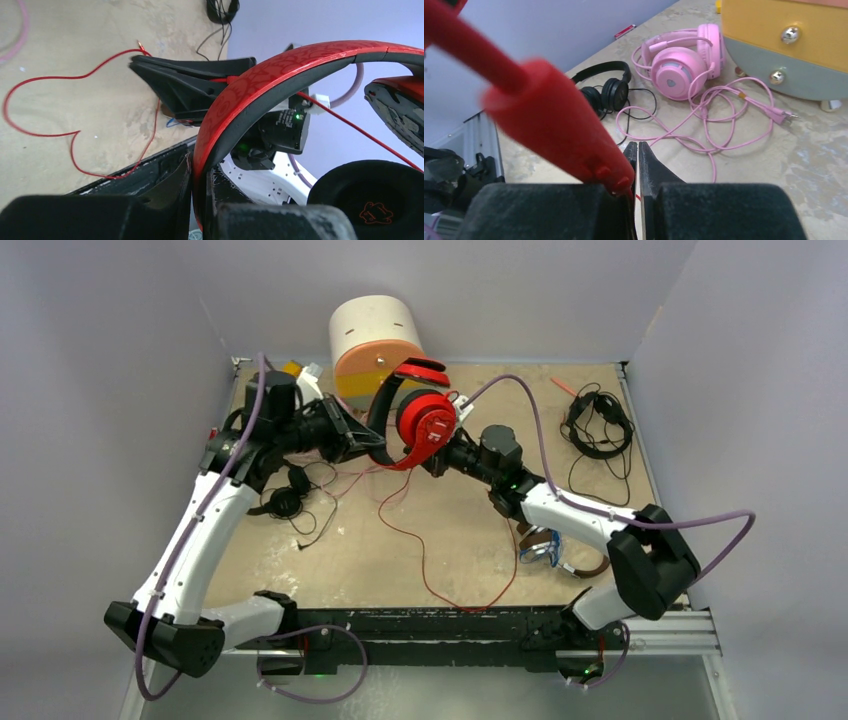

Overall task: Wrap the headphones
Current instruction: Wrap the headphones cable around the headphones.

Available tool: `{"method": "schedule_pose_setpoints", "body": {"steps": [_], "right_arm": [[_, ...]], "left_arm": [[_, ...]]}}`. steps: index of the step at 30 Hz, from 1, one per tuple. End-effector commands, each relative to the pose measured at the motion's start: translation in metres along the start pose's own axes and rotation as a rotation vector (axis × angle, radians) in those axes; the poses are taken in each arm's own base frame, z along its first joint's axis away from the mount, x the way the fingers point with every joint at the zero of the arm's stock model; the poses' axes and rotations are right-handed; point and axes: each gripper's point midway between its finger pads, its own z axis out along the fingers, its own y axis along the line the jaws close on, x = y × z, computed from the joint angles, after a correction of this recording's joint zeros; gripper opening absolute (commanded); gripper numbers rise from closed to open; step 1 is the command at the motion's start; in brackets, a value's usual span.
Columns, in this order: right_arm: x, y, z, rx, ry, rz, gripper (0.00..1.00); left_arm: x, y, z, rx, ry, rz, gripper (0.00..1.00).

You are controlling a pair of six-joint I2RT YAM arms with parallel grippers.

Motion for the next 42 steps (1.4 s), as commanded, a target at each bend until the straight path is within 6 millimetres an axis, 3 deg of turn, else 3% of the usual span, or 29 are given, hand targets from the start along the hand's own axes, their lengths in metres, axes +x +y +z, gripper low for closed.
{"method": "schedule_pose_setpoints", "body": {"steps": [1, 6, 12, 19, 26, 30, 32, 36, 39, 42], "right_arm": [[-0.019, 0.022, 0.003, -0.111, -0.050, 0.040, 0.04], [-0.010, 0.035, 0.001, -0.174, -0.018, 0.090, 0.03], [0.008, 0.056, 0.001, -0.191, 0.029, 0.118, 0.03], [0.035, 0.084, -0.002, -0.205, 0.094, 0.137, 0.00], [0.049, 0.091, -0.011, -0.207, 0.120, 0.178, 0.00], [0.053, 0.100, -0.017, -0.215, 0.129, 0.185, 0.00], [0.054, 0.103, -0.019, -0.206, 0.139, 0.184, 0.00], [0.058, 0.111, -0.024, -0.194, 0.169, 0.179, 0.00], [0.051, 0.116, -0.028, -0.179, 0.172, 0.164, 0.00], [0.039, 0.127, -0.031, -0.182, 0.178, 0.144, 0.00]], "left_arm": [[0.013, -0.039, 0.013, 0.144, 0.022, 0.049, 0.00], [0.025, -0.044, 0.032, 0.198, 0.064, 0.034, 0.00], [0.014, -0.050, 0.041, 0.283, 0.004, -0.089, 0.00], [-0.027, -0.077, 0.013, 0.320, -0.247, -0.109, 0.00], [-0.061, -0.101, -0.010, 0.305, -0.419, -0.101, 0.00], [-0.090, -0.081, -0.016, 0.171, -0.585, -0.092, 0.00], [-0.107, -0.066, -0.027, 0.075, -0.697, -0.096, 0.00], [-0.132, -0.055, -0.052, -0.049, -0.866, -0.035, 0.00], [-0.146, -0.039, -0.059, -0.182, -0.939, 0.038, 0.00], [-0.156, -0.008, -0.059, -0.379, -0.980, 0.106, 0.00]]}}
